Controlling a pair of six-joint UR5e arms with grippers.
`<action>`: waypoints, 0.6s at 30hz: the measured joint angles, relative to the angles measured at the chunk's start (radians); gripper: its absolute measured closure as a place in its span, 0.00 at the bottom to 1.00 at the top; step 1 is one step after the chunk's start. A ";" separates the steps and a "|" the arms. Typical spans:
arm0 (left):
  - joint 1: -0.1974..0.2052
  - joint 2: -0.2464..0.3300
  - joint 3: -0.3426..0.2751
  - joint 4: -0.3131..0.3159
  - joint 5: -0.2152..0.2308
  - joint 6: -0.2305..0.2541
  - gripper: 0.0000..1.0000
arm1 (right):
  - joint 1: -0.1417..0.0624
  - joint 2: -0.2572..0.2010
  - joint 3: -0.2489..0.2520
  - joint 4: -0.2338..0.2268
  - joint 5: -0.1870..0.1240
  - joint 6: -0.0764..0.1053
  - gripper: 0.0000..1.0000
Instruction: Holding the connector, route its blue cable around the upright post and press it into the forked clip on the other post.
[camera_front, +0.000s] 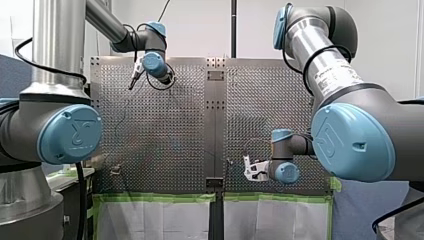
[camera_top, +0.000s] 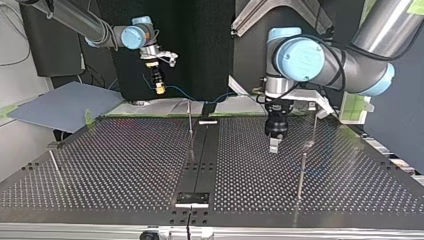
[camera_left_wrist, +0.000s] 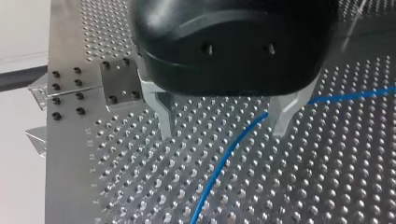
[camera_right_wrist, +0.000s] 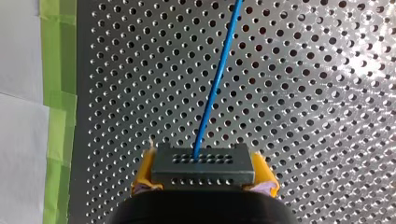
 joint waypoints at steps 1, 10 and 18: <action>-0.001 -0.001 0.000 0.003 -0.007 0.007 0.00 | -0.001 0.000 0.000 -0.001 0.000 0.001 0.56; -0.011 -0.046 0.000 0.023 -0.067 0.067 0.00 | -0.002 0.000 0.000 -0.003 -0.001 0.002 0.56; -0.019 -0.068 0.002 0.074 -0.128 0.099 0.00 | -0.002 0.000 0.000 -0.004 -0.001 0.001 0.56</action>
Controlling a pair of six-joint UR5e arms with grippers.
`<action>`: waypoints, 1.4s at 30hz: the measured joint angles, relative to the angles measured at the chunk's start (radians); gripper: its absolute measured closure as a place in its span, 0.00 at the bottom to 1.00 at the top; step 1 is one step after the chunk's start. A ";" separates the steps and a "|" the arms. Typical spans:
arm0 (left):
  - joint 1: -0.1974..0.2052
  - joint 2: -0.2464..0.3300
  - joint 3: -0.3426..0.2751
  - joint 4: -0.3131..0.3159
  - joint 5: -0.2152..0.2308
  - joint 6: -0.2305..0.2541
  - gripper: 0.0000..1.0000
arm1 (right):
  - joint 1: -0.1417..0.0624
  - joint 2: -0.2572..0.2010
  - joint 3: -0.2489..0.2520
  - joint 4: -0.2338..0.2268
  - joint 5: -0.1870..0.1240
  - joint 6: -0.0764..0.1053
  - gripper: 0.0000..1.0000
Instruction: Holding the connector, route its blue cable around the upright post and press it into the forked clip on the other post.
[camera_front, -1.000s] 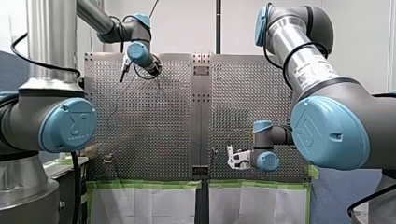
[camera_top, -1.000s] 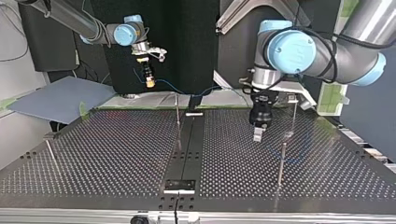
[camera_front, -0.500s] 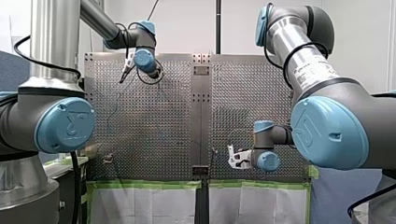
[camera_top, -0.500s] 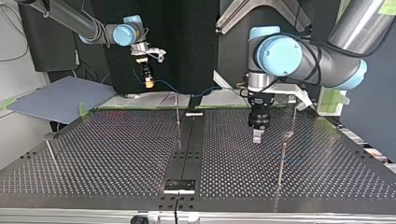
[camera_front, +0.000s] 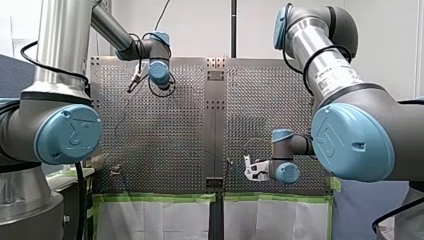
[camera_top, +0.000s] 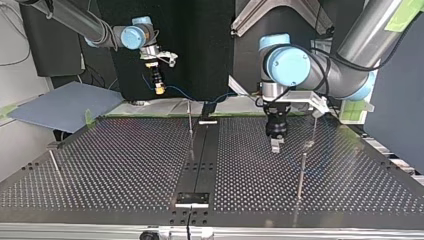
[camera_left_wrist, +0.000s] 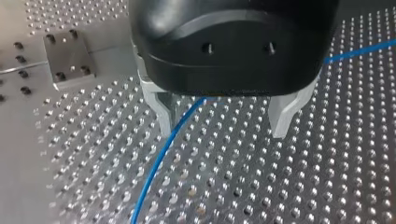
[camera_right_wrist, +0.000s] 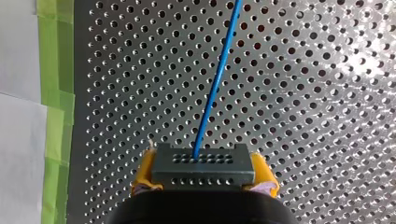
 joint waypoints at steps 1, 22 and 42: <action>-0.001 0.000 0.001 0.005 -0.004 0.000 0.00 | 0.000 0.000 0.000 0.000 0.000 0.000 0.56; -0.027 -0.088 0.018 0.042 -0.031 -0.005 0.00 | 0.001 0.000 0.000 0.001 0.000 0.002 0.56; -0.046 -0.238 0.017 0.038 -0.099 0.004 0.00 | -0.010 0.000 0.000 0.004 0.003 0.001 0.56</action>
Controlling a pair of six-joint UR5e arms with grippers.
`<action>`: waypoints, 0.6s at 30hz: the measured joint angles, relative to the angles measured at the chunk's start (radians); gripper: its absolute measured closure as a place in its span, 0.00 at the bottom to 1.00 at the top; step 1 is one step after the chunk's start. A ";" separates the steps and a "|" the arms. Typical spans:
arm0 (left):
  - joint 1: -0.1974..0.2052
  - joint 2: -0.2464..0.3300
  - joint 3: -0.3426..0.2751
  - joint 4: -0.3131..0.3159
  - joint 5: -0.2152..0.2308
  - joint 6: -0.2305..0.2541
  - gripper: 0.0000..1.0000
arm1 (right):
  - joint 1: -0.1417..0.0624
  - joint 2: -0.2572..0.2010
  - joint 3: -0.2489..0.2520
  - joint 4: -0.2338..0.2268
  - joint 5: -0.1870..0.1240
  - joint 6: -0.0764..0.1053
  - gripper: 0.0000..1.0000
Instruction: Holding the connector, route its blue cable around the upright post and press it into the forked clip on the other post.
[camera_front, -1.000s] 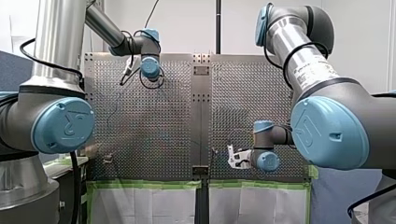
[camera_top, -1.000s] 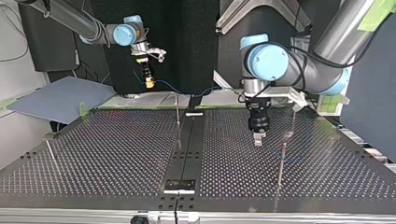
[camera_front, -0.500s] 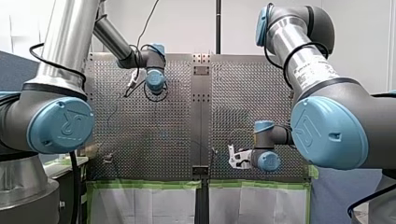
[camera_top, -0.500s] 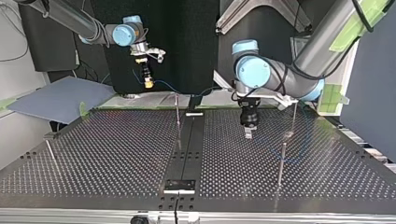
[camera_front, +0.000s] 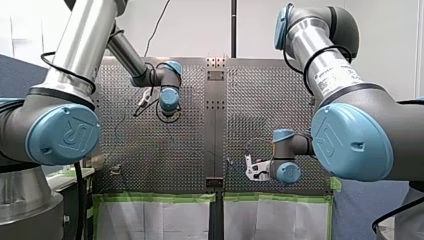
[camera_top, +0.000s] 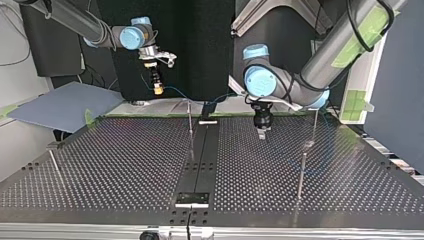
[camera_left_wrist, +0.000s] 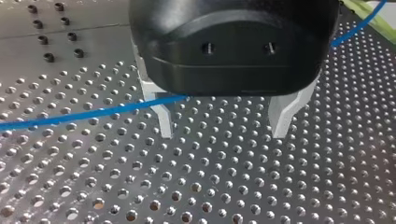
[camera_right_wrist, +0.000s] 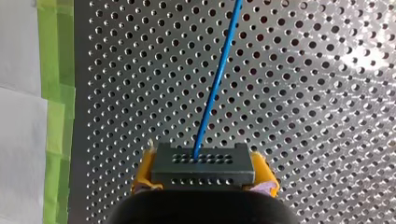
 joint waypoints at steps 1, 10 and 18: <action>0.000 -0.001 -0.001 0.000 -0.001 0.000 0.00 | 0.000 0.000 0.000 0.000 0.000 0.000 0.56; -0.004 -0.011 -0.033 0.012 -0.008 -0.001 0.00 | -0.001 0.000 0.000 0.002 0.002 0.000 0.56; -0.028 -0.067 -0.052 0.030 -0.019 -0.008 0.00 | -0.001 0.000 0.000 0.003 0.003 -0.001 0.56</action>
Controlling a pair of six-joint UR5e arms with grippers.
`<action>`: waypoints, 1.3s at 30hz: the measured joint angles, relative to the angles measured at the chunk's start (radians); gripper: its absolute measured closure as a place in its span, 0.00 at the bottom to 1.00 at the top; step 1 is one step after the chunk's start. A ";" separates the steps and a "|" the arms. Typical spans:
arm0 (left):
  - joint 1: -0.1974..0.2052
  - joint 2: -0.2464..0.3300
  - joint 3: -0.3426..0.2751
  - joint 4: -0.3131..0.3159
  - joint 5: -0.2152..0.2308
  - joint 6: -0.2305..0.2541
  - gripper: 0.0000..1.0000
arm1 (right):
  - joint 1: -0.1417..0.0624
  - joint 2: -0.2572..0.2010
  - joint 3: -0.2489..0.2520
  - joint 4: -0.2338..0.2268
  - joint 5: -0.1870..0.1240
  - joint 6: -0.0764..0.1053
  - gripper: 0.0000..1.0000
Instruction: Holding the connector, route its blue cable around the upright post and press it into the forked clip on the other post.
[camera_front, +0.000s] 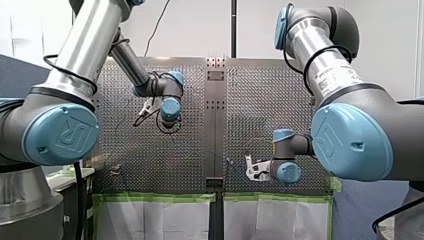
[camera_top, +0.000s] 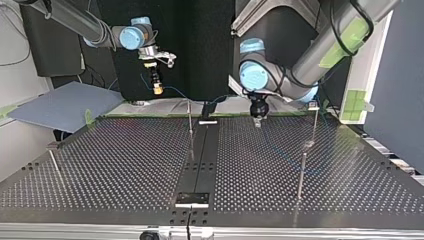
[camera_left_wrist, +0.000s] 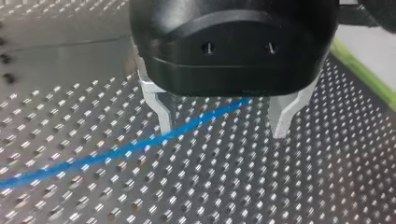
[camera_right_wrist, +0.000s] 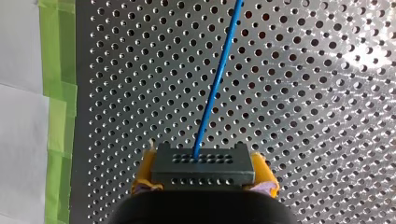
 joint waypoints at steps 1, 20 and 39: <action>-0.001 -0.007 -0.002 0.006 0.000 -0.001 0.00 | 0.000 0.000 0.000 0.000 0.000 0.000 0.56; -0.037 -0.090 -0.031 0.046 0.042 -0.052 0.00 | 0.000 0.000 0.000 0.006 0.001 0.000 0.56; -0.087 -0.163 -0.041 0.076 0.055 -0.112 0.00 | 0.003 -0.003 -0.002 0.006 0.002 -0.002 0.56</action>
